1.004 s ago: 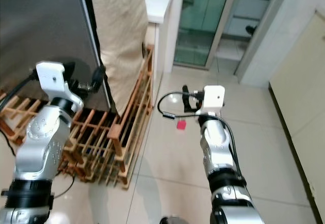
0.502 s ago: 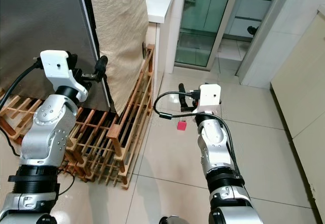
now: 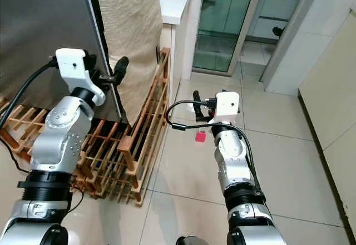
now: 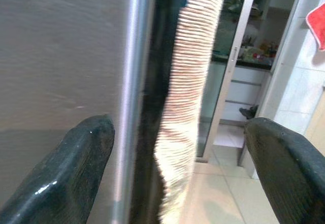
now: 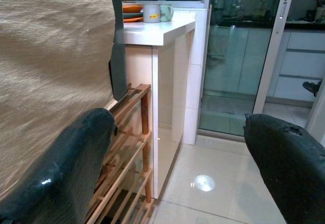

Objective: Restocking fridge

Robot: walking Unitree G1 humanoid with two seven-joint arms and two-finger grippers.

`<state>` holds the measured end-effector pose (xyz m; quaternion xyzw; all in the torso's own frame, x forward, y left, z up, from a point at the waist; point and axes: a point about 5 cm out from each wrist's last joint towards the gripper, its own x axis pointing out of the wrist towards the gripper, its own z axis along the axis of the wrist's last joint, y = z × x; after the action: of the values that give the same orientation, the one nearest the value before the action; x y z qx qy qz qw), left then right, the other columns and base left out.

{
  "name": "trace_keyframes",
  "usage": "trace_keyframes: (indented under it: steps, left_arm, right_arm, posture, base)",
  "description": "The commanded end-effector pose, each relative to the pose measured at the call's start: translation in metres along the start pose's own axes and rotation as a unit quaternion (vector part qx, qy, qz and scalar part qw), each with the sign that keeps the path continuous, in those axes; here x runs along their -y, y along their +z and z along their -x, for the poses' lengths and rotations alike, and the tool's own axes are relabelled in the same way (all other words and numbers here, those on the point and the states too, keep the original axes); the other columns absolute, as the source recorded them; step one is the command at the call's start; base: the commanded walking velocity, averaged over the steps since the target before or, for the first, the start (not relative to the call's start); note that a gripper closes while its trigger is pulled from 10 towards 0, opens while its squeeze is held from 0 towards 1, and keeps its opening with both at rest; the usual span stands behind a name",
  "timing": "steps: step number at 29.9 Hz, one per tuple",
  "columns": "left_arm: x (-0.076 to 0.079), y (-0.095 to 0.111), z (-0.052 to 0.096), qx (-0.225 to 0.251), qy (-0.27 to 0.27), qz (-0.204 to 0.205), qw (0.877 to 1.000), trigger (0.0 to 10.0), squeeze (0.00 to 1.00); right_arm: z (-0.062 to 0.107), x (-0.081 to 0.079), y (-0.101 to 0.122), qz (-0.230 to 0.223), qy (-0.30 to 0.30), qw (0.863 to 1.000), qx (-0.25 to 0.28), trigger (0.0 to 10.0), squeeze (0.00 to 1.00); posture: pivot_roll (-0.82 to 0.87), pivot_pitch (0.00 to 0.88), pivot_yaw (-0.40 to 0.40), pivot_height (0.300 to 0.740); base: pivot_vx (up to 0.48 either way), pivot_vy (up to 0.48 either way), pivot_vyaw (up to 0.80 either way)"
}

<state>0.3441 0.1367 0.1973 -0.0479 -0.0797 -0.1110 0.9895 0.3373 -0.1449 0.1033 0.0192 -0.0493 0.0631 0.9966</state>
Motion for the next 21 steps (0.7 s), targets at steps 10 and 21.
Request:
trace_keyframes:
  steps: [10,21]
  left_arm:
    - [0.017,0.004,-0.016,-0.004,-0.01,-0.006,1.0,10.0,0.0]
    - [0.031,0.002,-0.029,-0.015,0.003,0.006,1.0,10.0,0.0]
  right_arm:
    - [0.0,-0.002,0.002,0.0,-0.003,1.0,0.007,10.0,0.0]
    - [0.0,-0.003,0.001,-0.002,-0.005,1.0,0.006,10.0,0.0]
  posture:
    - [-0.09,0.0,0.013,0.74]
    - [-0.1,0.0,0.024,0.74]
  base:
    - [0.0,0.0,0.0]
    - [0.0,0.0,0.0]
